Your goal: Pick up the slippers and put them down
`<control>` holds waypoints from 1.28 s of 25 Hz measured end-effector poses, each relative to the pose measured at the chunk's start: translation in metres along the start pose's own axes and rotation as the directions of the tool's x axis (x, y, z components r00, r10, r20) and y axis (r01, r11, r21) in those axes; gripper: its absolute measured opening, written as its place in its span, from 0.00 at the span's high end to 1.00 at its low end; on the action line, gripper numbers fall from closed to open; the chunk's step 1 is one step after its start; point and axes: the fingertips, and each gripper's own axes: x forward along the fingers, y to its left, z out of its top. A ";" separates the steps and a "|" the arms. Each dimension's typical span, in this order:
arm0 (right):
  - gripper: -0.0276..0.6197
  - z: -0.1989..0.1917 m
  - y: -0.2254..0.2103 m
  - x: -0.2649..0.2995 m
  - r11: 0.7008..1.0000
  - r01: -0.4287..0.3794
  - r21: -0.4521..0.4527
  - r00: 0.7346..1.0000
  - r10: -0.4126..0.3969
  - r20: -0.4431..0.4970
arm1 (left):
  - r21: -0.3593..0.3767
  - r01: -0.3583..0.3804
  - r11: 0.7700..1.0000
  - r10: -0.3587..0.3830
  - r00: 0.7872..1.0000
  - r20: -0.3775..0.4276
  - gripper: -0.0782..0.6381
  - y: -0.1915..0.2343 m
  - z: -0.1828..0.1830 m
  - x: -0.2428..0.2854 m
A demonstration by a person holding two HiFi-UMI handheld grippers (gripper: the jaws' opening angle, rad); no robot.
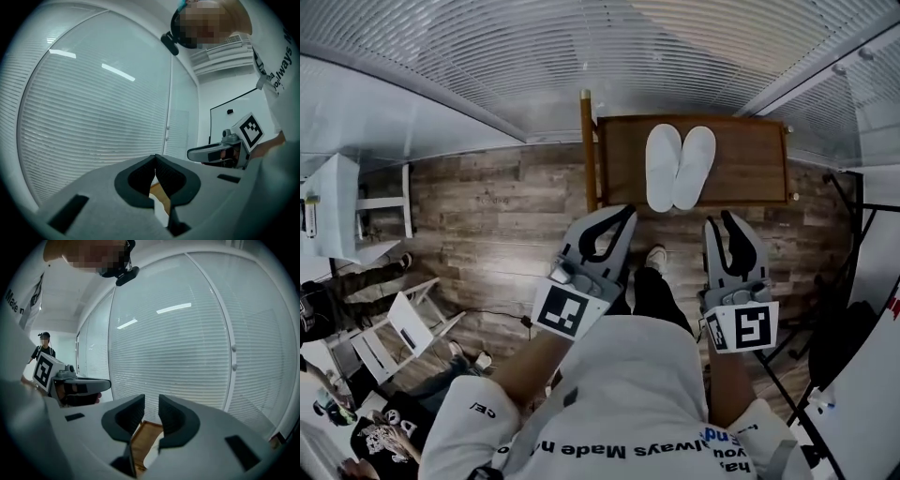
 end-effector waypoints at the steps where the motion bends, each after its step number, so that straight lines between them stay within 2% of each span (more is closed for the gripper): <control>1: 0.84 -0.010 -0.003 0.005 1.000 0.004 0.002 1.000 -0.004 -0.012 | -0.003 0.001 1.000 -0.001 1.000 -0.008 0.87 0.002 -0.007 0.004; 9: 0.76 -0.100 -0.031 0.048 0.998 0.054 0.037 0.990 -0.049 -0.134 | -0.021 -0.001 1.000 0.000 0.999 -0.048 0.87 0.015 -0.061 0.036; 17: 0.73 -0.172 -0.044 0.094 0.995 0.063 0.080 0.980 -0.046 -0.195 | -0.102 -0.043 0.994 0.036 0.997 -0.065 0.87 0.028 -0.126 0.073; 22: 0.73 -0.212 -0.052 0.120 0.992 0.075 0.098 0.973 -0.052 -0.225 | -0.098 -0.058 0.993 0.050 0.996 -0.080 0.87 0.033 -0.162 0.090; 32: 0.64 -0.288 -0.078 0.163 0.977 0.164 0.134 0.933 -0.109 -0.343 | -0.098 -0.092 0.991 0.080 0.990 -0.119 0.87 0.054 -0.227 0.119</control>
